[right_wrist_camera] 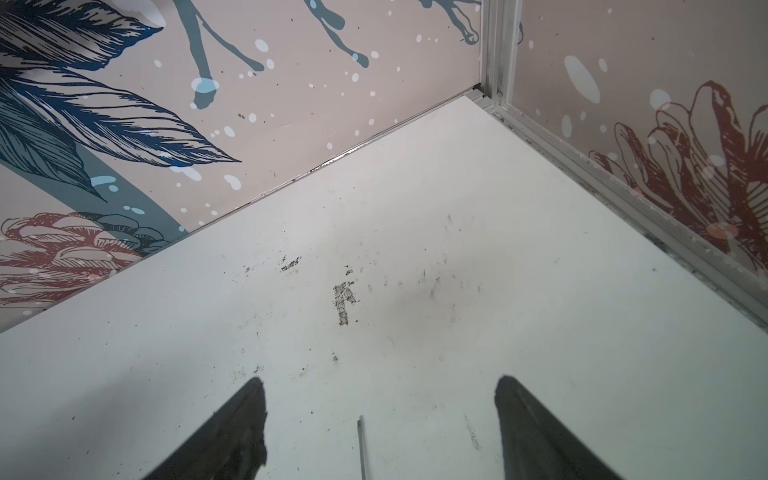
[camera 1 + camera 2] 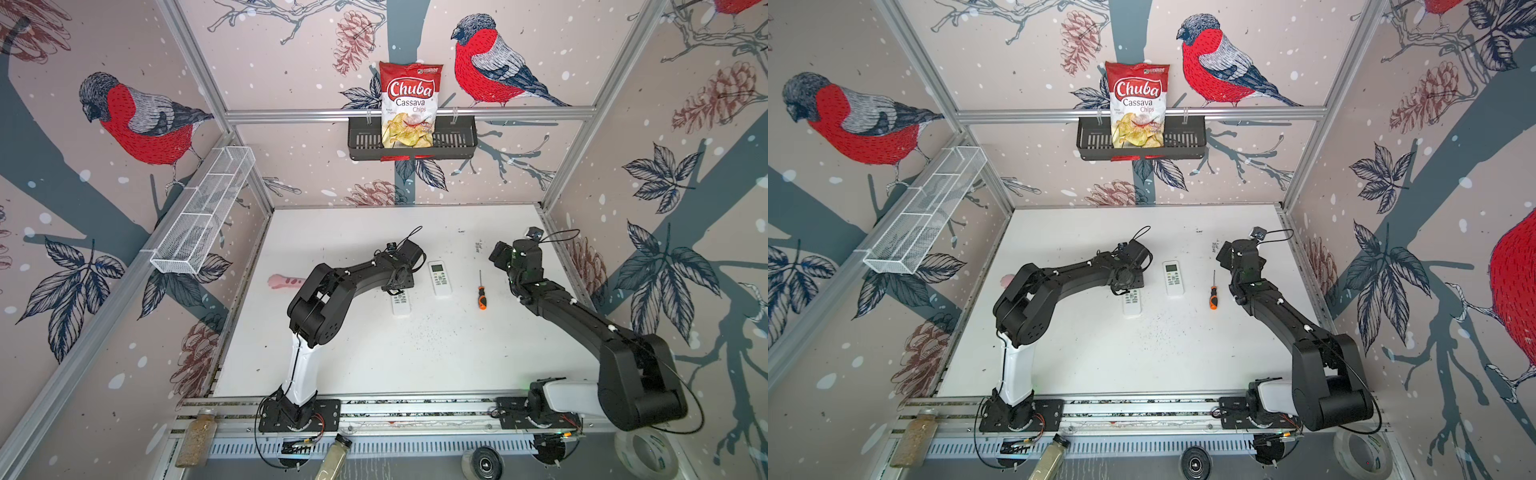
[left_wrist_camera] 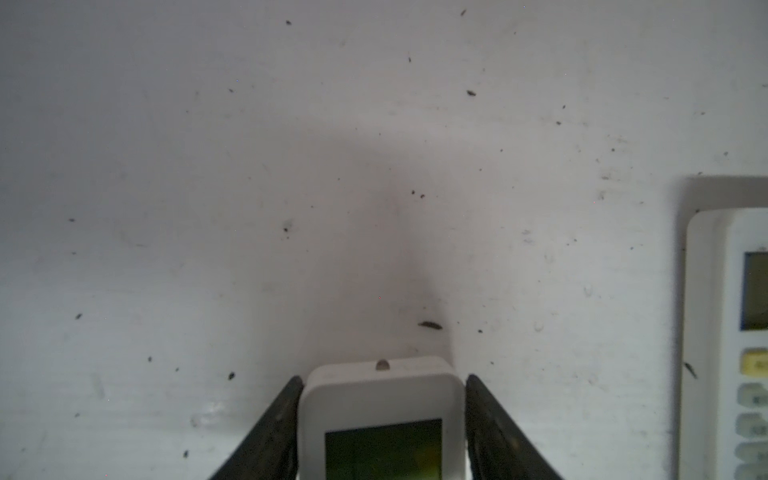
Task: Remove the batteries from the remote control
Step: 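Close the left gripper on the end of the nearer white remote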
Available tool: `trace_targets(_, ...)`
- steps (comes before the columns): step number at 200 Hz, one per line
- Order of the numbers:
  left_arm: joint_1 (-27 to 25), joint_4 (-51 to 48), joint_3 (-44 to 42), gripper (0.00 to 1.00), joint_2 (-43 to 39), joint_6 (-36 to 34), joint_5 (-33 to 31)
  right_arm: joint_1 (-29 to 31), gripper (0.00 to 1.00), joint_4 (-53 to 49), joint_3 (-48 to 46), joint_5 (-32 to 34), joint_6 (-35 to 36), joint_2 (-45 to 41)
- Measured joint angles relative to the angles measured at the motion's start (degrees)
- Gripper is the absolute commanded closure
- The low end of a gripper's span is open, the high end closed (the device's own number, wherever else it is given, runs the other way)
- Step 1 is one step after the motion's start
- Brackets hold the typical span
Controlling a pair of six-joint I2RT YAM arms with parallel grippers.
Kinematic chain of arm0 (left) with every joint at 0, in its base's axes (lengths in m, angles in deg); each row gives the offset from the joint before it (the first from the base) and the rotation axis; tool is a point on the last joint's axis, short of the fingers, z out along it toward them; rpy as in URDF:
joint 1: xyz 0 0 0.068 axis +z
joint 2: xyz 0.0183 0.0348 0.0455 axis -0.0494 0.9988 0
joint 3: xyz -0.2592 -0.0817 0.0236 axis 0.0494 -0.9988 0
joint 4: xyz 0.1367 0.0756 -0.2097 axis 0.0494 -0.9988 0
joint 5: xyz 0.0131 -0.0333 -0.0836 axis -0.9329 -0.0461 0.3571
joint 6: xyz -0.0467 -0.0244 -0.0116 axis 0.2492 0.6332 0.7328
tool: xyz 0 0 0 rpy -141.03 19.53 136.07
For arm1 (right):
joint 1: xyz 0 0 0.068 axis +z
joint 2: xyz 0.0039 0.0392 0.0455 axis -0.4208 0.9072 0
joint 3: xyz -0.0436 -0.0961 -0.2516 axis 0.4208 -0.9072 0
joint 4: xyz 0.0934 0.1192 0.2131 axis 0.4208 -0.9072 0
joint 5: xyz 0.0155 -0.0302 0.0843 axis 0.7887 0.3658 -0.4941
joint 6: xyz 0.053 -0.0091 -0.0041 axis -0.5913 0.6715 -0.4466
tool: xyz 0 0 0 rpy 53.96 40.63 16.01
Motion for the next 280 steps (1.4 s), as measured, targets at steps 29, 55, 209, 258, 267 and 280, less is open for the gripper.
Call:
trace_targets(29, -0.5, -2.2, 1.6, 0.37, 1.4, -0.9, -0.9, 0.0, 0.11, 0.0, 0.0, 0.0, 0.0, 0.1)
trace_targets(55, -0.6, -3.1, 1.9, 0.38, 1.7, -1.0, -1.5, 0.0, 0.11, 0.0, 0.0, 0.0, 0.0, 0.1)
trace_targets(209, -0.6, -6.2, 5.9, 0.34, 4.0, -1.2, -3.7, 0.5, 0.09, 0.0, 0.1, 0.0, 0.0, 0.6)
trace_targets(258, -0.6, -5.4, 5.3, 0.42, 3.9, -1.0, -3.7, 0.6, 0.09, 0.1, 0.4, 0.0, 0.0, 0.8)
trace_targets(267, -0.6, -5.0, 5.2, 0.44, 3.9, -1.0, -3.7, 0.6, 0.09, 0.2, 0.4, 0.0, 0.0, 0.9)
trace_targets(280, -0.6, -4.8, 5.0, 0.47, 3.8, -0.9, -3.6, 0.6, 0.09, 0.2, 0.4, 0.0, 0.0, 1.2)
